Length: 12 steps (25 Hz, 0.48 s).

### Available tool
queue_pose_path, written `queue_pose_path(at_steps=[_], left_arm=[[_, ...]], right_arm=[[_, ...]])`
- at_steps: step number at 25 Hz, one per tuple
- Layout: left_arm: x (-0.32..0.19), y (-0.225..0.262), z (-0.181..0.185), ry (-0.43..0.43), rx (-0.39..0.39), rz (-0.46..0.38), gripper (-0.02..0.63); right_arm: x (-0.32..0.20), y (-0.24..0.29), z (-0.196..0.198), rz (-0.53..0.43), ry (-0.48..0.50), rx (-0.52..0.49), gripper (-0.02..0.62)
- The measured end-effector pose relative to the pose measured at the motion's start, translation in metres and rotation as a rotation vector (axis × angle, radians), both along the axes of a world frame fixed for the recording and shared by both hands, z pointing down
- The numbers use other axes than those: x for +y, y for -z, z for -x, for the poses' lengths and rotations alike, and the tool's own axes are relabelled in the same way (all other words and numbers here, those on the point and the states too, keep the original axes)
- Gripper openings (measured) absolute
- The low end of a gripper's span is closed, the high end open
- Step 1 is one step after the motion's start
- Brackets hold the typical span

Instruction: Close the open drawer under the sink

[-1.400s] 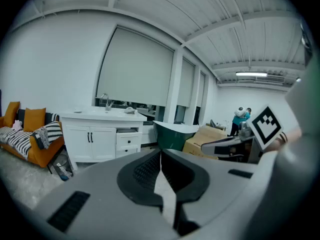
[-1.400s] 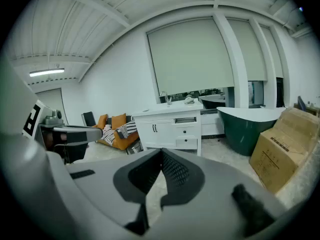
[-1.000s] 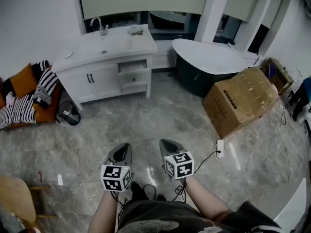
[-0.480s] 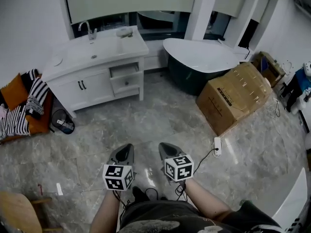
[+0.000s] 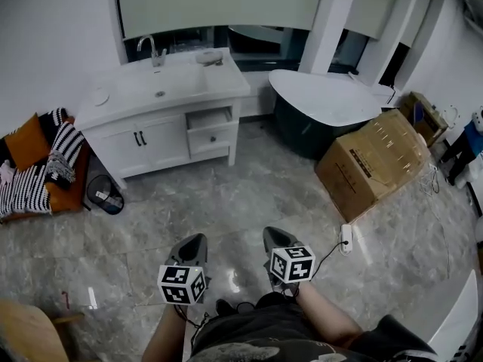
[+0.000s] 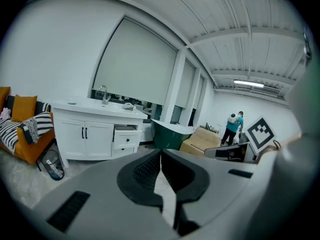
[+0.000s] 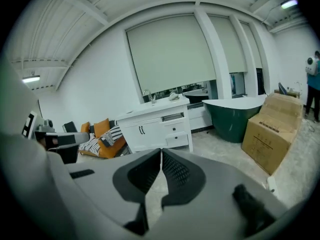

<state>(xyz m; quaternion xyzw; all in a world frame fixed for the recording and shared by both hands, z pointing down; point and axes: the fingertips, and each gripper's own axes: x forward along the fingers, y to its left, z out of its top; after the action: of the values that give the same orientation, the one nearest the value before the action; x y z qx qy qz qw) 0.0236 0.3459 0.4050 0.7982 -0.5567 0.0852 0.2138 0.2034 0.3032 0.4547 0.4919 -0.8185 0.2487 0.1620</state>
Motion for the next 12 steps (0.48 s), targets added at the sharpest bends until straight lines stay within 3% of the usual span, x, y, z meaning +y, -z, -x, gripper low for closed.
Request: queue_pose_path(at_steps=[4, 12], left_arm=[[-0.012, -0.005, 0.021, 0.035, 0.017, 0.019, 0.017], [-0.061, -0.016, 0.027, 0.102, 0.006, 0.039, 0.017]], right_arm=[[-0.014, 0.002, 0.011, 0.002, 0.016, 0.001, 0.025], [-0.081, -0.022, 0.024, 0.025, 0.081, 0.014, 0.025]])
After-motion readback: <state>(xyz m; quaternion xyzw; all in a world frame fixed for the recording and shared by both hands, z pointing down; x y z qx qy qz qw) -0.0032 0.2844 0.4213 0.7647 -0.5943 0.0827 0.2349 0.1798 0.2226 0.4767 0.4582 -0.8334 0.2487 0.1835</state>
